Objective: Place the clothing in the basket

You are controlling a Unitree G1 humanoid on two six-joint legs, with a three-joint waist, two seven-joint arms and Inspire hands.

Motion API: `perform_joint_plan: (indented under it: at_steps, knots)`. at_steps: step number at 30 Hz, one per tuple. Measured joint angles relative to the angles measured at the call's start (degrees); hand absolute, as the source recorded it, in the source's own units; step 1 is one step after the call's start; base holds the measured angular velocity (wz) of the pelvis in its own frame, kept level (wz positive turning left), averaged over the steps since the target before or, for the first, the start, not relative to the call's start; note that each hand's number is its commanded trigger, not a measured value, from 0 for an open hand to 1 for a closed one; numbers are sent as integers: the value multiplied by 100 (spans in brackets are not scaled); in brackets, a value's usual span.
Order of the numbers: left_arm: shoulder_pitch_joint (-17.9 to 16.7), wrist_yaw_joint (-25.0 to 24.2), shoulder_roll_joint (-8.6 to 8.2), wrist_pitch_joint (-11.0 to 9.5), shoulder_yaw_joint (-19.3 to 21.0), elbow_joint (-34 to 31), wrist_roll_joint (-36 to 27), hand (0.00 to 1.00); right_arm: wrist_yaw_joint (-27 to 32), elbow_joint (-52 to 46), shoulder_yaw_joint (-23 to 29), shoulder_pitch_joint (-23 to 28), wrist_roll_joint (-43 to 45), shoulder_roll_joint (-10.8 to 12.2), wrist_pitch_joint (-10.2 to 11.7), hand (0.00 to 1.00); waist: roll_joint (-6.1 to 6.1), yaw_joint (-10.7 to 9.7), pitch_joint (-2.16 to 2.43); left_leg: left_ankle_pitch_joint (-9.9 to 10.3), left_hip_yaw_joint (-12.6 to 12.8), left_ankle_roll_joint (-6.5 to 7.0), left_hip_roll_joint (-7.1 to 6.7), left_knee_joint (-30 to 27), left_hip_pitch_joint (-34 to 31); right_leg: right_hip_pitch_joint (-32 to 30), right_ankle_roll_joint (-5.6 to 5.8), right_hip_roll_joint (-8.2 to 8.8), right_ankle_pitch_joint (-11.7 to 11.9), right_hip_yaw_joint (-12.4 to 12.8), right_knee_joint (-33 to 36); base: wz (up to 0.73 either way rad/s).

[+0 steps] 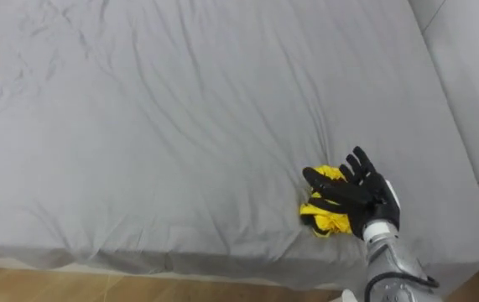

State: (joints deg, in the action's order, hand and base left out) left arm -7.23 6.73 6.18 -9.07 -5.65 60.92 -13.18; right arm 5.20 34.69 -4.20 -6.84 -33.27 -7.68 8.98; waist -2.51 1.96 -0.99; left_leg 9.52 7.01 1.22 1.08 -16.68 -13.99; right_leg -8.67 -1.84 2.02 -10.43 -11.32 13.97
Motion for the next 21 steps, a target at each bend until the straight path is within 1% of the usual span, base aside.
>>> perform_joint_plan:
  at_steps: [2, 5, 7, 9, 11, 13, 15, 16, 19, 21]
  knots:
    - [96, 5, 4, 4, -3, 154, -3, 0, 55, 266, -3, -113, 317, 1, 0, 0, 0, 9, -1, -6, -16, 10, -3, -2, -46, -41, 2, 11, -1, -38, 10, 5]
    - [238, 35, -1, 35, -27, 312, -6, 0, 312, 812, -7, -416, 700, 2, 9, 0, 8, 28, -7, -13, -13, 21, -3, 8, -87, -106, 17, 29, -12, -32, 60, 0]
    - [444, 31, -11, 140, -28, 509, -4, 0, 596, 1320, 7, -782, 871, -2, 88, 0, 29, 20, -26, -26, -13, 37, -23, 0, -141, -149, 20, 29, -12, -55, 72, 2]
    - [553, 37, -10, 186, -96, 612, -6, 0, 832, 1733, -21, -1003, 988, -3, 143, 0, 27, 40, -33, -33, -8, 45, -39, 6, -153, -153, 21, 35, -12, -86, 74, 6]
    - [649, 40, 2, 212, -229, 614, -5, 0, 1095, 2042, -25, -1144, 1162, -15, 161, 0, 15, 145, -42, -48, -13, 53, -39, 1, -241, -246, 22, 45, -11, -93, 98, 5]
    - [743, 40, -2, 229, -320, 633, -6, 0, 1411, 2350, -6, -1286, 1353, -51, 164, 0, -15, 253, -90, -101, -101, 61, -74, 20, -370, -376, 23, 79, -10, -147, 131, 12]
    - [801, 41, -6, 247, -352, 663, -72, 0, 1639, 2539, 63, -1405, 1451, -87, 164, 0, -23, 307, -115, -146, -130, 74, -91, 48, -455, -451, 29, 84, -5, -204, 137, 19]
    - [817, 41, -10, 250, -353, 677, -88, 0, 1776, 2671, 156, -1480, 1561, -110, 157, 0, -19, 314, -123, -177, -193, 81, -98, 82, -479, -457, 35, 85, -1, -259, 120, 26]
    - [902, 38, -25, 267, -353, 717, -103, 0, 2026, 2851, 324, -1632, 1611, -138, 136, 0, -21, 373, -124, -229, -246, 91, -119, 137, -564, -523, 56, 94, 30, -307, 73, 14]
    - [938, 37, -40, 279, -360, 719, -102, 0, 2134, 2981, 325, -1726, 1612, -158, 130, 0, -22, 421, -125, -242, -245, 99, -120, 141, -634, -592, 60, 97, 48, -306, 69, 0]
